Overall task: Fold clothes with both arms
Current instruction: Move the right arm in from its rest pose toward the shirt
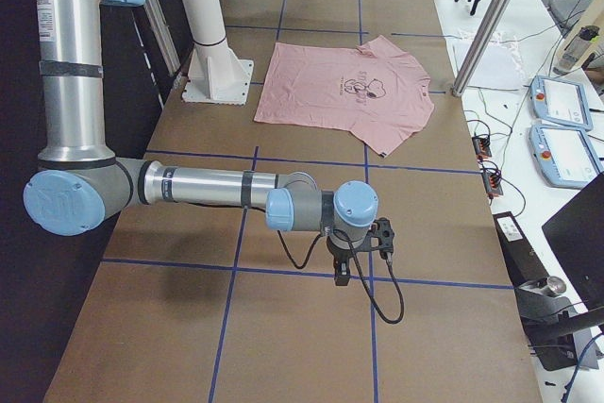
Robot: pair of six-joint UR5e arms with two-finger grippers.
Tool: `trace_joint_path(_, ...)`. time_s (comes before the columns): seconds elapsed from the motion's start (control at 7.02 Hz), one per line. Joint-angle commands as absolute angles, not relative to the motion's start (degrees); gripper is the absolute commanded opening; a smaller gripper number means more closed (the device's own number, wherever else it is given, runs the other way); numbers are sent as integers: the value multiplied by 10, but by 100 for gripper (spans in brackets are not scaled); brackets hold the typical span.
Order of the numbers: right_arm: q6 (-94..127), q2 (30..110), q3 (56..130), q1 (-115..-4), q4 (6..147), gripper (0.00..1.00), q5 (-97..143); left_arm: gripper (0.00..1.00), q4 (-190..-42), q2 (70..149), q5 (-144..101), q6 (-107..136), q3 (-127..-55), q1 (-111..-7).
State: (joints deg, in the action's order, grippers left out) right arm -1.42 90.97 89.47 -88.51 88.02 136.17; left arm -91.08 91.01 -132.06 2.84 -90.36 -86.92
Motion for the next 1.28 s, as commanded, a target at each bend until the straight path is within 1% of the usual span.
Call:
trace_joint_path(0.0, -11, 903, 901, -885, 881, 100, 1362, 100, -911, 916, -1321, 31, -904, -869)
trace_joint_path(0.28, 4, 853, 889, -865, 882, 100, 1364, 100, -932, 949, -1319, 33, -904, -867)
trace_joint_path(0.43, 27, 806, 845, -835, 869, 100, 1366, 100, -930, 988, -1321, 33, -901, -865)
trace_joint_path(0.57, 31, 747, 782, -812, 817, 100, 1384, 100, -939, 1017, -1338, 29, -897, -863)
trace_joint_path(0.71, 51, 696, 745, -784, 771, 100, 1377, 100, -1002, 1031, -1369, 28, -869, -854)
trace_joint_path(0.85, 81, 656, 730, -749, 763, 100, 1301, 100, -1131, 1027, -1373, 32, -830, -841)
trace_joint_path(1.0, 138, 628, 728, -710, 758, 100, 1251, 100, -1181, 1029, -1371, 48, -795, -833)
trace_joint_path(1.14, 253, 597, 728, -675, 754, 100, 1251, 100, -1185, 1030, -1372, 55, -791, -829)
